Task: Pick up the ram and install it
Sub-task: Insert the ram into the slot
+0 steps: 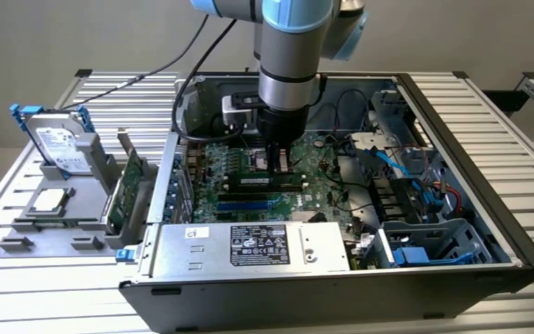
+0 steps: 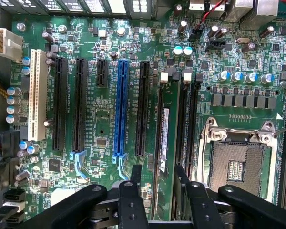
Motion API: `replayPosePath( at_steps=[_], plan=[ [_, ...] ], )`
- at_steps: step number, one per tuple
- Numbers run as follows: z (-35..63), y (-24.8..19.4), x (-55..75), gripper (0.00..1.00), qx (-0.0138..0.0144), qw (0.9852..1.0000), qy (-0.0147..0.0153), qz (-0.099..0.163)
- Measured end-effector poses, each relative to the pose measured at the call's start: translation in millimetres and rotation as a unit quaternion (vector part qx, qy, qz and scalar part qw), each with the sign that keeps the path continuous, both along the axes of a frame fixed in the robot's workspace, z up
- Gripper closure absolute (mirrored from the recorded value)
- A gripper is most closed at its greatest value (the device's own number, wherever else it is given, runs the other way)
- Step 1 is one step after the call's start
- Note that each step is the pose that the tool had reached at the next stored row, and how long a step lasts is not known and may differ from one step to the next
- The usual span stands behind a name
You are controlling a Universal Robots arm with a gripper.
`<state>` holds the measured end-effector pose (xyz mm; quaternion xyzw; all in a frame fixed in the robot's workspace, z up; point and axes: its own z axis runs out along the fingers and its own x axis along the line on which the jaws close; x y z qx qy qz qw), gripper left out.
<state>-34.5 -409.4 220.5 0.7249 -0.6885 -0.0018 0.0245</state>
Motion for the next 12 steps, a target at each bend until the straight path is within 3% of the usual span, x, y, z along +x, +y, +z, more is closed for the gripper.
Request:
replayPosePath(
  at_steps=[8, 12],
  plan=[
    [0.2, -0.1, 0.0, 0.60, 0.0021, 1.0000, 0.0000, 0.000],
    [7.3, 0.0, 0.0, 0.60, 0.0056, 1.0000, 0.0000, 0.000]
  ],
)
